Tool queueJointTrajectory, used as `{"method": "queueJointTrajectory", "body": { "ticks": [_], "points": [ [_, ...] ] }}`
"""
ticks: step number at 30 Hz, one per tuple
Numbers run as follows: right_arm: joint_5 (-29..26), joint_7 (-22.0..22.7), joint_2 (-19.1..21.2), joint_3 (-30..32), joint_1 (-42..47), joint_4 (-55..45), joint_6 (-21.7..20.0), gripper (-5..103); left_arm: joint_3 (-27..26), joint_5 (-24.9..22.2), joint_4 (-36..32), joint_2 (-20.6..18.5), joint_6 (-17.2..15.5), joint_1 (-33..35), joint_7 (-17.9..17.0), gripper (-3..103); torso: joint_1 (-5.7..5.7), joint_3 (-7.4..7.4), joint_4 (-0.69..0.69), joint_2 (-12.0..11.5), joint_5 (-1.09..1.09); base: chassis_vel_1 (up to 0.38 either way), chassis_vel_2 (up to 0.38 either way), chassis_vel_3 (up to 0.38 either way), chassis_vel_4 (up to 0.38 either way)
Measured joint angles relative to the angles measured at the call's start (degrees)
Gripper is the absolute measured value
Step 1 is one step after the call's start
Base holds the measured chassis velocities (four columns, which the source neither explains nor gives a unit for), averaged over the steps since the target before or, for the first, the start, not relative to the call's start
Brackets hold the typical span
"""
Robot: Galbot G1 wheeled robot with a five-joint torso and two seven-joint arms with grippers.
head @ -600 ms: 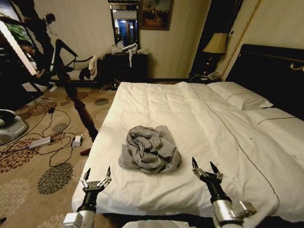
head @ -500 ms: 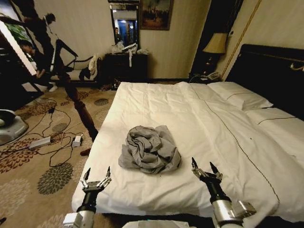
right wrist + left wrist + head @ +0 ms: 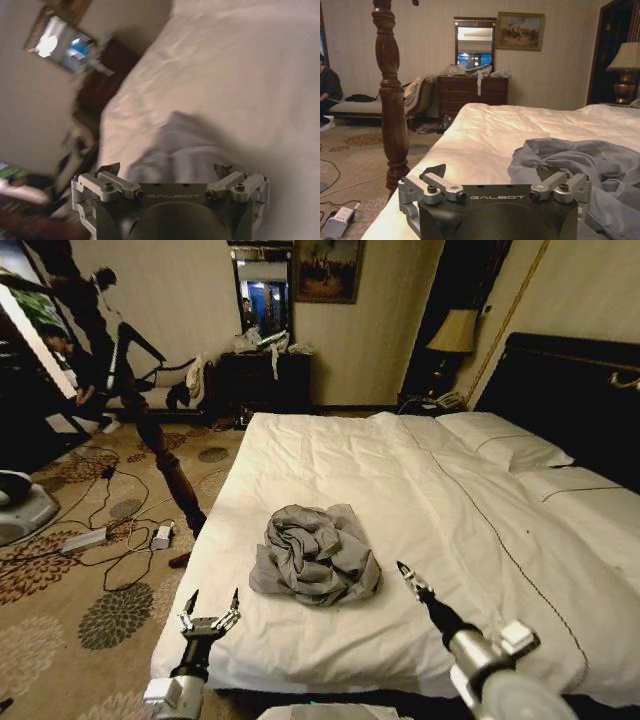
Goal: Pick up the clothes from the bed and hang them on the clothes hanger.
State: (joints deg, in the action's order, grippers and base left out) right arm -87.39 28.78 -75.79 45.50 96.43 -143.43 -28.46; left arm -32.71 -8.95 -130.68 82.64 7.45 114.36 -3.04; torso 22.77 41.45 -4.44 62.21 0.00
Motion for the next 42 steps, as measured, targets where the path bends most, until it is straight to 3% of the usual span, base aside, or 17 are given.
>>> {"method": "queueJointTrajectory", "body": {
  "ticks": [3,7,17,28,42],
  "points": [
    [-4.62,1.05,3.42,-2.00,-6.37,1.20,-1.18,100,0.01,0.93,-0.03,0.14,0.00,0.10,-0.13,100,0.00,0.00,-0.02,0.00,-0.02,0.000,0.000,0.000,0.000],
    [-6.10,1.38,4.21,-5.50,-11.52,6.50,-1.57,100,0.38,1.93,0.07,0.47,-0.33,0.01,-0.64,100,0.00,0.00,-0.01,0.00,0.00,0.000,0.000,0.000,0.000],
    [1.90,0.68,1.36,-18.25,-23.07,21.05,-4.47,100,1.68,4.66,0.87,2.00,-0.66,0.33,-0.95,100,0.00,0.01,-0.01,0.00,-0.01,0.000,0.000,0.000,0.000],
    [3.56,0.50,-2.33,-22.48,-29.96,29.70,-4.60,100,-0.59,3.58,-0.05,2.09,-0.66,0.87,-1.00,100,0.01,0.00,-0.01,0.00,-0.01,0.000,0.000,0.000,0.000],
    [5.50,-0.62,-3.49,-21.32,-31.80,35.39,-4.16,100,-1.07,3.35,-0.40,2.07,-1.12,1.08,-1.04,100,0.00,0.00,-0.02,0.00,-0.01,0.000,0.000,0.000,0.000]
  ]
}}
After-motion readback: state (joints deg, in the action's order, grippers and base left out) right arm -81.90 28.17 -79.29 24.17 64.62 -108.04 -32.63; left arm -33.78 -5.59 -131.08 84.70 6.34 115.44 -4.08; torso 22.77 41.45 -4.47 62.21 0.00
